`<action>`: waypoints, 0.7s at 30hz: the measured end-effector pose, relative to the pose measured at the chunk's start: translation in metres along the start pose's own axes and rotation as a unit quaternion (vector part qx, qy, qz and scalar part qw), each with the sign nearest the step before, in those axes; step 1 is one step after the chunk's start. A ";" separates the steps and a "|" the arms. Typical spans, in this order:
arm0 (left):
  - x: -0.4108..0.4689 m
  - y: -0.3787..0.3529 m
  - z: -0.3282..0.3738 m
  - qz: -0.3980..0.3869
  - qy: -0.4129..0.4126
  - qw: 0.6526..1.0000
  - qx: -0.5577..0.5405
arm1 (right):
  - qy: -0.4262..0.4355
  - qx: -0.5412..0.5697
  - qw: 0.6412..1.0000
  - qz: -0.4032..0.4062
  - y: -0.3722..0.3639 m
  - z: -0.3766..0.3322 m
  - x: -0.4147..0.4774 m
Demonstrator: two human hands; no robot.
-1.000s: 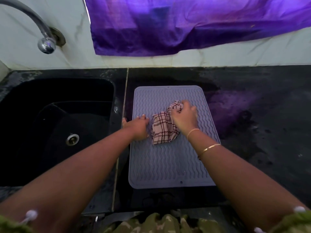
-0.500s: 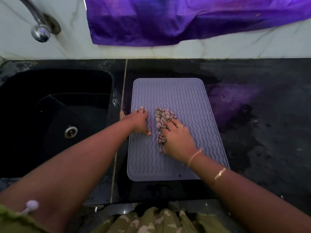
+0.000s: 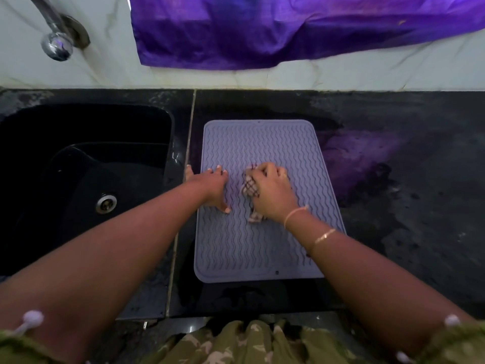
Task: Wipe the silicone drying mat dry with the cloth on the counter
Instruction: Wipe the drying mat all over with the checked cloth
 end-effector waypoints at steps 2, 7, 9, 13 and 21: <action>-0.001 0.001 0.001 -0.003 0.002 1.000 0.007 | -0.010 0.000 1.000 -0.013 0.002 0.012 0.028; -0.002 -0.002 -0.001 -0.005 0.014 1.000 0.006 | -0.012 -0.016 0.998 -0.067 -0.001 0.025 0.056; -0.002 -0.002 -0.002 -0.001 0.014 1.000 0.001 | 0.010 -0.051 0.997 -0.049 0.000 0.018 0.035; -0.001 -0.004 -0.003 -0.007 0.025 1.000 -0.007 | 0.075 -0.074 0.994 -0.024 -0.004 0.005 -0.021; -0.007 -0.003 -0.002 -0.011 0.035 0.999 -0.029 | 0.040 0.149 0.987 -0.045 0.007 0.020 -0.028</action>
Point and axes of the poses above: each hand's wrist, its own x-axis towards the middle knuckle, its own y-axis out of the back of the hand, z = x × y, the point moved 9 cm from there along x, towards the middle knuckle, and after that the axes turned 15 degrees about -x, right-handed, at the moved point
